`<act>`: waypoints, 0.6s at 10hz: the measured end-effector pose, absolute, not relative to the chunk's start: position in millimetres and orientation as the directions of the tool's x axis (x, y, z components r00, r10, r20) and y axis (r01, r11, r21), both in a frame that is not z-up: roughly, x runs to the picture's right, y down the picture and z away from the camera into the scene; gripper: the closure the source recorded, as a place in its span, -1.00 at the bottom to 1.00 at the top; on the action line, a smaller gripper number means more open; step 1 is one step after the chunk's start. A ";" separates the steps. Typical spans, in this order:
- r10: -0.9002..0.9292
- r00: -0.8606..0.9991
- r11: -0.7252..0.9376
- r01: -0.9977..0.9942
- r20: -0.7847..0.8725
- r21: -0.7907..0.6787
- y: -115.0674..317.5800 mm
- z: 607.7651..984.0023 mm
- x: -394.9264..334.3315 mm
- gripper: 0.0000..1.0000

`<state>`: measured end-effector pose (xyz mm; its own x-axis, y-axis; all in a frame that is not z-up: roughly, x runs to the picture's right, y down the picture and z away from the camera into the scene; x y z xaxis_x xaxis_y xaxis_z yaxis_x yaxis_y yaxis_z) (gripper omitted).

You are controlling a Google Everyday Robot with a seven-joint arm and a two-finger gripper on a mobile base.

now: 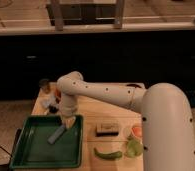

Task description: Place sponge in tray

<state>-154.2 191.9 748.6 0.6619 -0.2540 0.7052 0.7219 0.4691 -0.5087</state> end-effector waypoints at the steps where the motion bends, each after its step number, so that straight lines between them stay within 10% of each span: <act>1: -0.255 0.659 0.467 0.725 0.708 -0.507 192.1 748.8 -154.6 0.36; 6: -0.257 0.650 0.460 0.733 0.716 -0.501 191.3 750.4 -154.9 0.13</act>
<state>-154.9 191.3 750.4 0.6497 -0.2566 0.7155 0.7332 0.4600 -0.5008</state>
